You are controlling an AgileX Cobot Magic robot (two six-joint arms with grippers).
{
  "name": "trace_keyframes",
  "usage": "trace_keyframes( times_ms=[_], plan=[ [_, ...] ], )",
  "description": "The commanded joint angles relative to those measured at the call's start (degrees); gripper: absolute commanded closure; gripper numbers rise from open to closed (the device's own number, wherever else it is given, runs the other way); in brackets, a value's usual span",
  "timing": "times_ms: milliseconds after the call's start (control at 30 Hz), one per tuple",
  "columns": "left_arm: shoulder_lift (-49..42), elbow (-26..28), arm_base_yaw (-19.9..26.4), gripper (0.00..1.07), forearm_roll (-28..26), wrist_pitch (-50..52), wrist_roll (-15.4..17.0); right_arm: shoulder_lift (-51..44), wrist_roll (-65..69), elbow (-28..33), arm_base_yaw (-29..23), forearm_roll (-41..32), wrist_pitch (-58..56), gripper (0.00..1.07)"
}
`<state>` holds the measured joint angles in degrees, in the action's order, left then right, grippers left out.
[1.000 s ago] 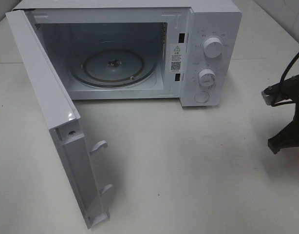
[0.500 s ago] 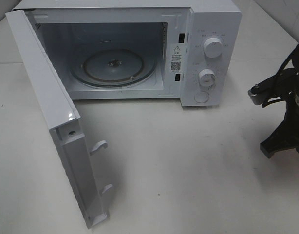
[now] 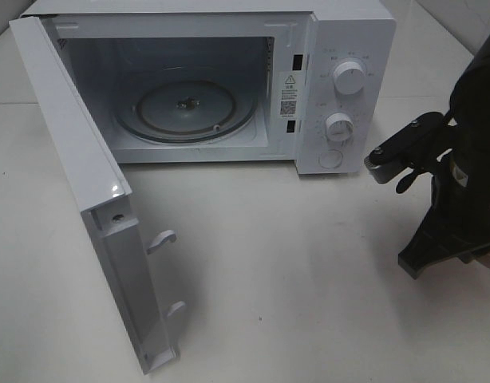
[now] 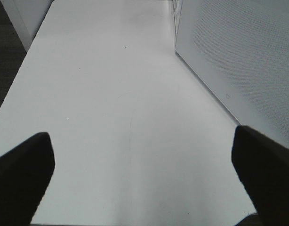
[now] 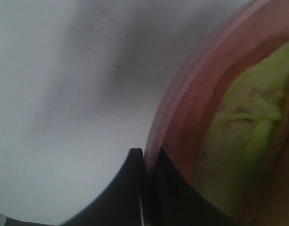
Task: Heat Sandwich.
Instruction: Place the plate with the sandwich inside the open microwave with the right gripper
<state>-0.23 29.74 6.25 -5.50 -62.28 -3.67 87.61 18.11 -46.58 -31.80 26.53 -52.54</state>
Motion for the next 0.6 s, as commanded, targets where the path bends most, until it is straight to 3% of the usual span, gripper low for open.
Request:
trace_keyframes(
  times_ms=[33,600],
  plan=[
    [-1.0,-0.1,0.1,0.09,0.1,0.9,0.1,-1.7,-0.7,0.2,-2.8,1.1,-2.1,1.07],
    [-1.0,-0.1,0.1,0.09,0.1,0.9,0.1,-6.3,-1.7,0.2,-11.5,1.1,-5.6,1.07]
  ],
)
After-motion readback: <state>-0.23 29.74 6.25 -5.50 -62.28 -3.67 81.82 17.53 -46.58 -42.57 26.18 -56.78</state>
